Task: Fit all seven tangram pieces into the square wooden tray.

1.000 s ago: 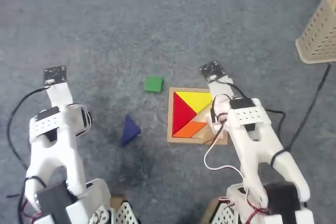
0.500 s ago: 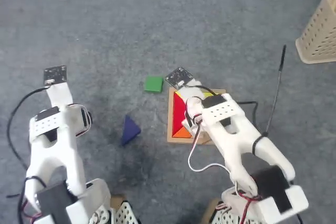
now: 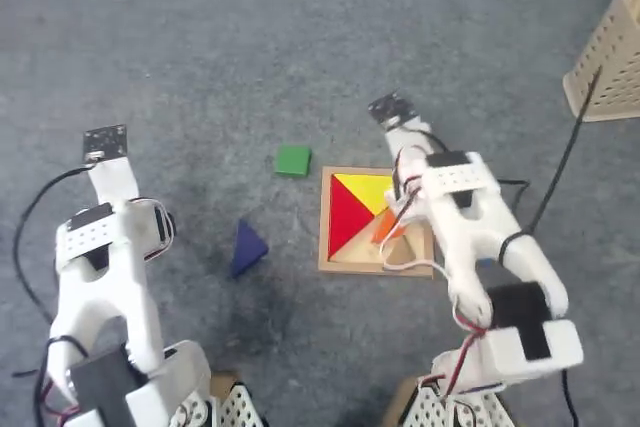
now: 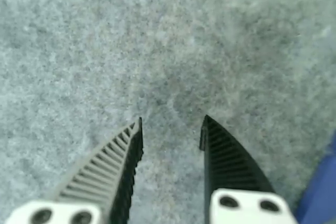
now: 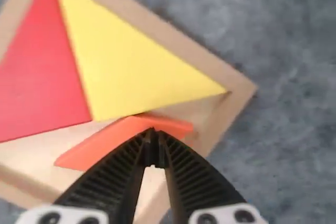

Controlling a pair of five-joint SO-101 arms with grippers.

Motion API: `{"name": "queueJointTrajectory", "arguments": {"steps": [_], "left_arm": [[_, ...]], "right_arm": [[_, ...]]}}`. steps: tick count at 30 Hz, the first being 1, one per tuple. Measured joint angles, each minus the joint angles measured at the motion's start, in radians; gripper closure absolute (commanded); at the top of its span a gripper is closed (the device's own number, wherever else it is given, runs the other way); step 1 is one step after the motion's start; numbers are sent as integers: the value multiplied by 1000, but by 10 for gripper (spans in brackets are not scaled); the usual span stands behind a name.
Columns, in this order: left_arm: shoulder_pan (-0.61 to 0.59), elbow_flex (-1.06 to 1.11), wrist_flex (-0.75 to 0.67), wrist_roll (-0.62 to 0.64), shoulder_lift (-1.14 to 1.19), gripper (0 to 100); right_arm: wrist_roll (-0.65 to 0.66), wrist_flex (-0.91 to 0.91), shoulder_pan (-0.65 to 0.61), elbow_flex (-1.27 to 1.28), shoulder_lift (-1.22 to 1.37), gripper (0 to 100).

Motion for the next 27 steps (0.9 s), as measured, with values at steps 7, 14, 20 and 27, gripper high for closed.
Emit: {"name": "queueJointTrajectory", "arguments": {"steps": [7, 14, 20, 27], "left_arm": [[0, 0, 0, 0, 0, 829], [0, 0, 0, 0, 0, 829], [0, 0, 0, 0, 0, 829], [0, 0, 0, 0, 0, 829]], "right_arm": [[9, 28, 75, -198, 157, 993], [12, 160, 109, -365, 226, 993], [-20, 196, 95, -344, 160, 993], [-21, 199, 14, -66, -127, 993]]}}
